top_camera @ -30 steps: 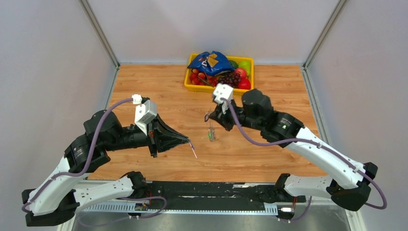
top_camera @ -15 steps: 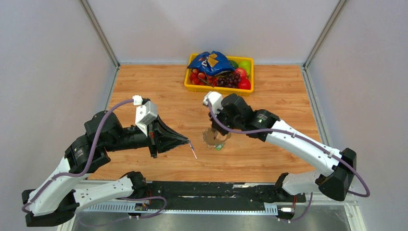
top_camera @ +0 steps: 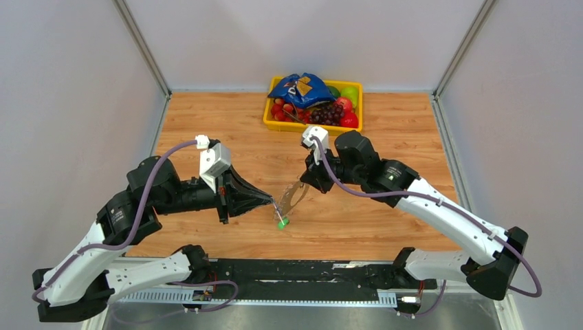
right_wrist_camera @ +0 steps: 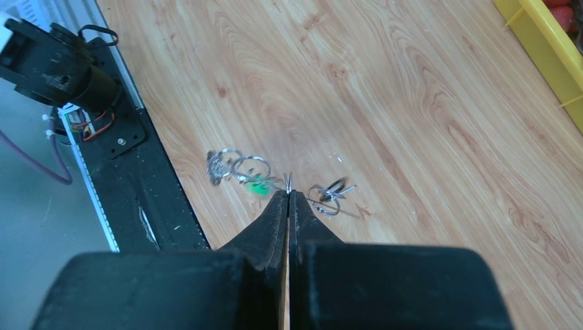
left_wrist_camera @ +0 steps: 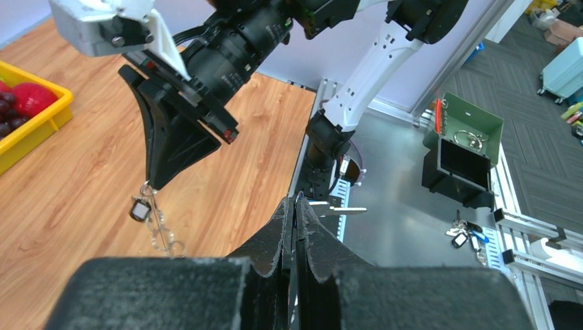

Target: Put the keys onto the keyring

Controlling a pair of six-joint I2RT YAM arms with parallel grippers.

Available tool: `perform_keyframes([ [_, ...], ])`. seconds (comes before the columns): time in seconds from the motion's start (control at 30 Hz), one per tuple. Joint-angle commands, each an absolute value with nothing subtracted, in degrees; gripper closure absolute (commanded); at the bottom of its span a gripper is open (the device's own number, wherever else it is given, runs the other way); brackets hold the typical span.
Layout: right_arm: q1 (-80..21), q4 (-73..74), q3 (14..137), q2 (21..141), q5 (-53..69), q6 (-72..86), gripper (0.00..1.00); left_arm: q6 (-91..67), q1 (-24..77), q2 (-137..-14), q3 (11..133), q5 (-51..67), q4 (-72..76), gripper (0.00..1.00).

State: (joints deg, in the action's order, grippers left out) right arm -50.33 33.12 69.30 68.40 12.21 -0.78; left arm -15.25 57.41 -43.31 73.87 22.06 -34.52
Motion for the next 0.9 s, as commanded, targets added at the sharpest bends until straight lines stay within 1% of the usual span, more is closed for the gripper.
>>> perform_keyframes([
  [0.0,-50.8,27.5,69.2,63.7,15.8,-2.4,1.0,-14.5,57.4,-44.1,73.7,21.8,-33.2,0.91],
  [0.33,-55.9,18.7,64.3,53.8,14.0,-8.9,1.0,-14.4,57.4,-46.5,73.5,22.3,-32.3,0.91],
  [0.53,-65.2,11.6,60.0,49.1,5.6,-17.0,1.0,-14.0,57.5,-48.3,74.4,22.3,-32.6,0.92],
  [0.87,-76.1,6.1,58.0,49.8,-8.5,-26.1,1.0,-11.8,57.4,-50.8,76.7,23.6,-36.4,0.92],
])
